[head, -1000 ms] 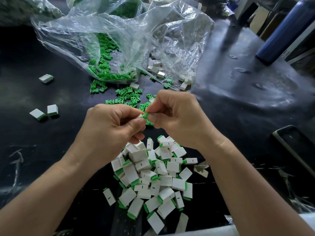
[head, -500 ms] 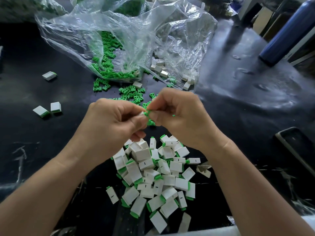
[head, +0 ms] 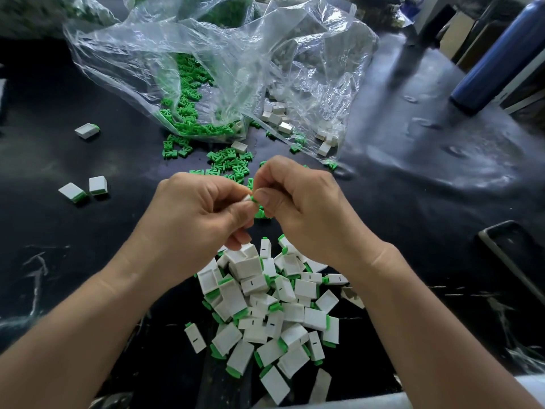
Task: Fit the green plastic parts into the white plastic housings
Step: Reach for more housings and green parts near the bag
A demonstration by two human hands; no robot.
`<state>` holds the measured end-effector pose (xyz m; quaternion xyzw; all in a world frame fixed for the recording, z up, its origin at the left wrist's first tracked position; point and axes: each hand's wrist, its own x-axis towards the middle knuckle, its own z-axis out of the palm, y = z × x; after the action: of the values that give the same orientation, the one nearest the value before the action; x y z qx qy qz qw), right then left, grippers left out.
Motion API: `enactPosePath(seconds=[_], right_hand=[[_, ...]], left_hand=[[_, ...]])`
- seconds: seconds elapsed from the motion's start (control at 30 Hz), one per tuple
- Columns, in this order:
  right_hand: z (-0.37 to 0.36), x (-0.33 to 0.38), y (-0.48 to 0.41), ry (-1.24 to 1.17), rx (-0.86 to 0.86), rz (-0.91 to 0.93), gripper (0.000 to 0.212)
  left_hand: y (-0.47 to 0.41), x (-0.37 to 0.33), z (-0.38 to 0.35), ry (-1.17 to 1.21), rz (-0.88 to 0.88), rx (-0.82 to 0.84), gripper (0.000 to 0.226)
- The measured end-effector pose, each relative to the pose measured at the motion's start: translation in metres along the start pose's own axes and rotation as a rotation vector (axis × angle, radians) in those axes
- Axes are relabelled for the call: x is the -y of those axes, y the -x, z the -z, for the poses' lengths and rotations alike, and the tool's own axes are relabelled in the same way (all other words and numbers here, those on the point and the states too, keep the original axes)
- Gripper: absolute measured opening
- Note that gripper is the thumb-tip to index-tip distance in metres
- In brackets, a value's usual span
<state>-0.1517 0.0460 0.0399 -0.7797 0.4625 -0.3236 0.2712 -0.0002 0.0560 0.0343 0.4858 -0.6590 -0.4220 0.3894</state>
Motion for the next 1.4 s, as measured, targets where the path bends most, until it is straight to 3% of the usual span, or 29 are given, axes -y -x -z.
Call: enactPosePath(seconds=[0.47, 0.53, 0.6, 0.7, 0.87, 1.03, 1.17, 1.4], right_hand=[[0.006, -0.001, 0.002, 0.19, 0.142, 0.147, 0.008], [0.003, -0.002, 0.001, 0.14, 0.052, 0.138, 0.008], [-0.001, -0.003, -0.001, -0.068, -0.049, 0.052, 0.005], [-0.005, -0.001, -0.004, -0.277, -0.088, -0.06, 0.014], [-0.004, 0.001, -0.003, -0.115, -0.104, -0.109, 0.018], [-0.004, 0.002, -0.004, -0.212, -0.133, -0.18, 0.021], [-0.005, 0.0, -0.004, -0.339, -0.167, -0.113, 0.013], [-0.006, -0.003, -0.004, -0.295, -0.145, -0.07, 0.024]], left_hand=[[0.003, 0.001, 0.001, -0.207, -0.056, 0.086, 0.018], [0.001, 0.0, 0.001, -0.148, -0.058, 0.066, 0.013], [-0.001, -0.003, 0.002, 0.042, -0.036, 0.01, 0.004], [-0.002, -0.007, 0.001, 0.217, -0.006, -0.05, 0.012], [-0.002, -0.006, -0.004, 0.266, 0.029, -0.073, 0.015], [-0.003, -0.005, -0.004, 0.284, 0.026, -0.088, 0.019], [-0.004, -0.004, -0.004, 0.298, 0.039, -0.1, 0.015], [-0.004, -0.005, -0.005, 0.319, 0.064, -0.094, 0.019]])
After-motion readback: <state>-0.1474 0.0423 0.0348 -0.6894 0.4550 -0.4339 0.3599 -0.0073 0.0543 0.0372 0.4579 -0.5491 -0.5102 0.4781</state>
